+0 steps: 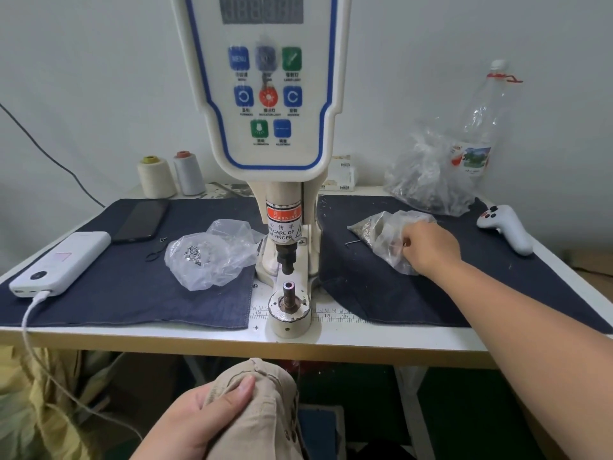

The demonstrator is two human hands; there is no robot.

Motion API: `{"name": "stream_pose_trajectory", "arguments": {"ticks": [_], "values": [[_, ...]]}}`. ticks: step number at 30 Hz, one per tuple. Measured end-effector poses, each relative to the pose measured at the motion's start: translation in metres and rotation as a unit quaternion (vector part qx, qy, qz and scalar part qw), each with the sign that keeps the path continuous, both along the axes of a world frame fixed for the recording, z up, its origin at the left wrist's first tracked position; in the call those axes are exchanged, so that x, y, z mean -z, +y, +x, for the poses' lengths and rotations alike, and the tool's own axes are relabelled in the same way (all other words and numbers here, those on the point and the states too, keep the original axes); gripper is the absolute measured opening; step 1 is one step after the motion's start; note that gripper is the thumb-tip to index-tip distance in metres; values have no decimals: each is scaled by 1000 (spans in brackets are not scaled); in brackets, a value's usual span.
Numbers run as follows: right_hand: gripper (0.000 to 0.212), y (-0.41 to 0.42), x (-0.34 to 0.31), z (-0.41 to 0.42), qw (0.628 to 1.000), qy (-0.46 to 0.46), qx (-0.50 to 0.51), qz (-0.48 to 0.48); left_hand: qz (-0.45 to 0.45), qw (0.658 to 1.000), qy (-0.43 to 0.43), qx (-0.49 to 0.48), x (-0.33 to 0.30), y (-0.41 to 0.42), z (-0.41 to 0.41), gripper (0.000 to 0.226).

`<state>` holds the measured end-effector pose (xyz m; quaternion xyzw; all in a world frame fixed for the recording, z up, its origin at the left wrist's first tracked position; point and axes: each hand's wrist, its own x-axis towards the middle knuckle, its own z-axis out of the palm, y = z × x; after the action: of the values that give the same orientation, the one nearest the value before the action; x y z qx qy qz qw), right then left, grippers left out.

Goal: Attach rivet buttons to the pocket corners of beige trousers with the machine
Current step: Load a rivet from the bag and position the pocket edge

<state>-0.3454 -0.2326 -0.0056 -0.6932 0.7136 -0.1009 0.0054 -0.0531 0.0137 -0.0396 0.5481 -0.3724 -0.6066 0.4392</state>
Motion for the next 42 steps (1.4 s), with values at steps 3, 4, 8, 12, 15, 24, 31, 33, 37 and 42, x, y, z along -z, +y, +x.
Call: {"name": "stream_pose_trajectory", "arguments": {"ticks": [3,4,8,12,15,24,31,33,37,42], "values": [[20,4,4,-7,996,-8,22,-83,-16,1000,1,3,2,0,2,32],[21,6,5,-9,994,-8,25,-109,-11,1000,2,0,4,1,3,32],[21,17,6,-13,983,-6,35,-180,3,1000,13,3,0,4,4,36],[18,25,1,-13,975,-25,56,-213,-10,999,6,-37,-3,3,16,27],[14,26,-4,-11,973,-71,54,-213,-9,999,19,-42,-4,5,18,27],[9,30,-6,-12,977,-154,53,-136,-7,1000,-19,-21,-2,11,16,25],[24,99,-8,23,801,-555,11,-222,14,1000,-23,-2,3,4,13,87],[22,114,-3,52,772,-622,-34,-128,10,1000,-24,-3,4,4,12,67],[9,128,0,89,712,-699,-62,34,3,999,-33,3,7,7,18,79],[6,126,-2,104,640,-753,-73,137,4,999,-43,0,13,8,23,72]]}}
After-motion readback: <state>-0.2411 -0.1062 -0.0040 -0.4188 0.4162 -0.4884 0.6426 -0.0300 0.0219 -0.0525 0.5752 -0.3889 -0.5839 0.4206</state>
